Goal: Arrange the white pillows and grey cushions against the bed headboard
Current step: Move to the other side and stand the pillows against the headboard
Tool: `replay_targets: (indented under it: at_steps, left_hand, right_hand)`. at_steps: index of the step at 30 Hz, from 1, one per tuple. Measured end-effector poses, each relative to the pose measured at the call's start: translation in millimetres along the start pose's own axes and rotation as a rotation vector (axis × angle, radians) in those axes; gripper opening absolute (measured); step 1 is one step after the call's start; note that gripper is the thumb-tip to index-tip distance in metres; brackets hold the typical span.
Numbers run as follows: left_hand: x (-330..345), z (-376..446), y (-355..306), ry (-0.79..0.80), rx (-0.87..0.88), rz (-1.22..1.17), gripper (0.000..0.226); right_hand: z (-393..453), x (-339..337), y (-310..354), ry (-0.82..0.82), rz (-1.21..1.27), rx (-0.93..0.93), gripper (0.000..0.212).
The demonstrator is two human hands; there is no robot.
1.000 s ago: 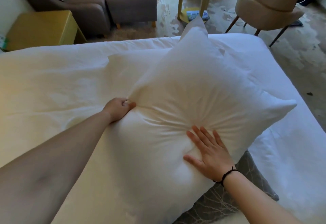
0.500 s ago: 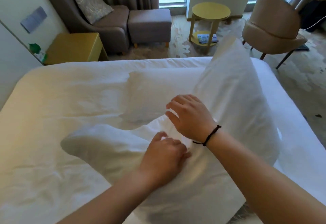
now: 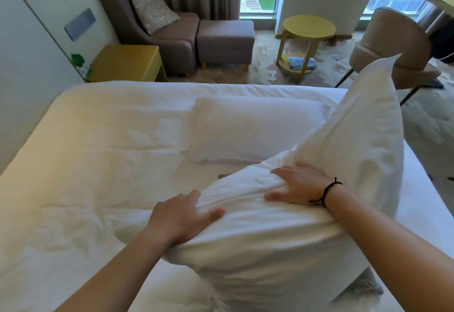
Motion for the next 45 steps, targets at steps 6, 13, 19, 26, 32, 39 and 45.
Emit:
replay_targets:
  at_steps: [6, 13, 19, 26, 32, 39, 45]
  left_hand:
    - [11.0, -33.9, 0.7, -0.107, 0.065, -0.034, 0.081]
    - [-23.9, -50.5, 20.0, -0.223, 0.191, 0.015, 0.068]
    - [-73.0, -73.4, 89.8, -0.359, 0.188, -0.024, 0.079]
    - [-172.6, -126.4, 247.2, -0.537, 0.143, -0.040, 0.082]
    - [-226.2, -185.1, 391.0, -0.443, 0.052, 0.016, 0.080]
    - [-204.9, -213.2, 476.0, -0.436, 0.123, 0.223, 0.061]
    - [-172.0, -221.5, 521.1, -0.444, 0.081, 0.086, 0.028]
  right_hand:
    - [-20.7, 1.1, 10.7, 0.042, -0.022, -0.043, 0.096]
    - [-31.7, -13.9, 64.5, -0.045, -0.180, -0.067, 0.047]
    - [-45.2, -71.4, 133.0, -0.412, -0.042, -0.011, 0.045]
    - [-43.3, -132.1, 299.4, -0.649, 0.110, -0.173, 0.050]
    - [-24.2, -153.1, 492.7, -0.602, 0.214, -0.393, 0.053]
    - [20.5, -112.3, 669.6, -0.418, 0.290, -0.474, 0.051]
    - [44.1, -79.2, 693.3, -0.255, 0.295, -0.390, 0.051]
Point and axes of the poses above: each hand's wrist, its own z-axis towards the middle knuckle, its own x-axis out of the palm, y = z × x, the point moved 5 cm from there along z, towards the middle knuckle, and after that the axes turned 7 degrees about -z, right-handed, at the moved point
